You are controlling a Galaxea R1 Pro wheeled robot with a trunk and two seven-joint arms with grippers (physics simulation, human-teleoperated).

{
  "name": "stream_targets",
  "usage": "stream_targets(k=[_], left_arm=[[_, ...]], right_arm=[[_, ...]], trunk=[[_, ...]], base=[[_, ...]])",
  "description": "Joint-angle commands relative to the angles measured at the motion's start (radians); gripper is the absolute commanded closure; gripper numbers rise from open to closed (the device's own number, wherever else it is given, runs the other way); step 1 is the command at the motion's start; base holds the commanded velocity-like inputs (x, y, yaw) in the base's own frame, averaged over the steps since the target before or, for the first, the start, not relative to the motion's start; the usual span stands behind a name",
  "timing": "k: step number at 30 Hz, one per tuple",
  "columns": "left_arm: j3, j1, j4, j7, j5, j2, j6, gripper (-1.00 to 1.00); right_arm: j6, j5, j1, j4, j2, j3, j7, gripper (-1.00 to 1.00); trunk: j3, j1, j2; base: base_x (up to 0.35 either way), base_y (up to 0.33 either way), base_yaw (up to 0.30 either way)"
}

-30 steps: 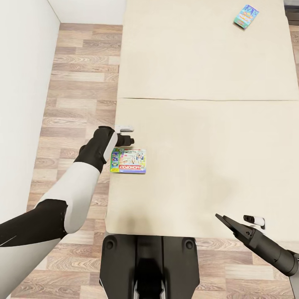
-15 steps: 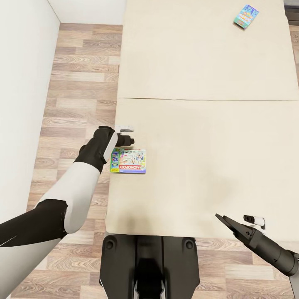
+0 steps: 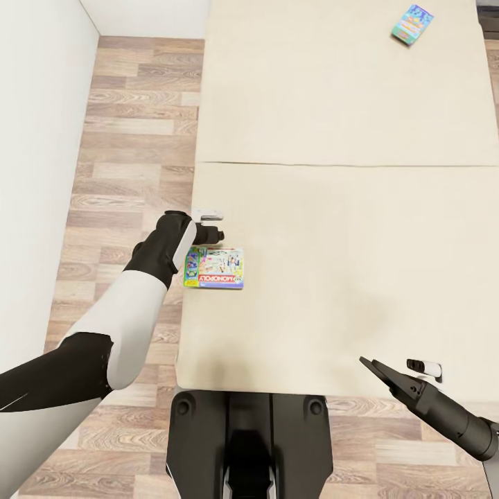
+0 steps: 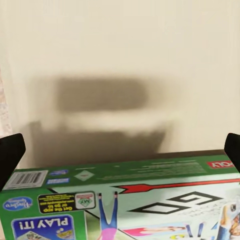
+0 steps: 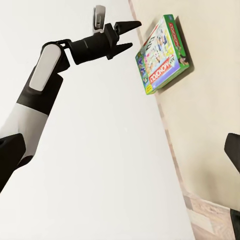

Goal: Put all the toys in the child's room - the three board games (two on the bed and one on the table), the two jigsaw puzzles on the table, and the tennis ball on the table - inside the toy box on the table in the child's room.

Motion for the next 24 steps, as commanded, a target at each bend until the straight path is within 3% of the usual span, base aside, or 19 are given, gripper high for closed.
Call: stream_targets(k=[1,24], left_arm=[[0.0,0.0,-0.001,0.003,0.0,0.0,0.005,-1.0],[-0.001,0.0,0.0,0.003,0.001,0.0,0.0,-1.0]], right_arm=[[0.007,-0.003,0.0,0.0,0.0,0.0,0.001,-1.0],[0.007,-0.003,0.0,0.0,-0.001,-0.001,0.0,-1.0]], trunk=[[-0.002,0.001,-0.002],[-0.006,0.001,-0.002]], base=[[0.0,0.0,0.0],[0.0,0.0,0.0]])
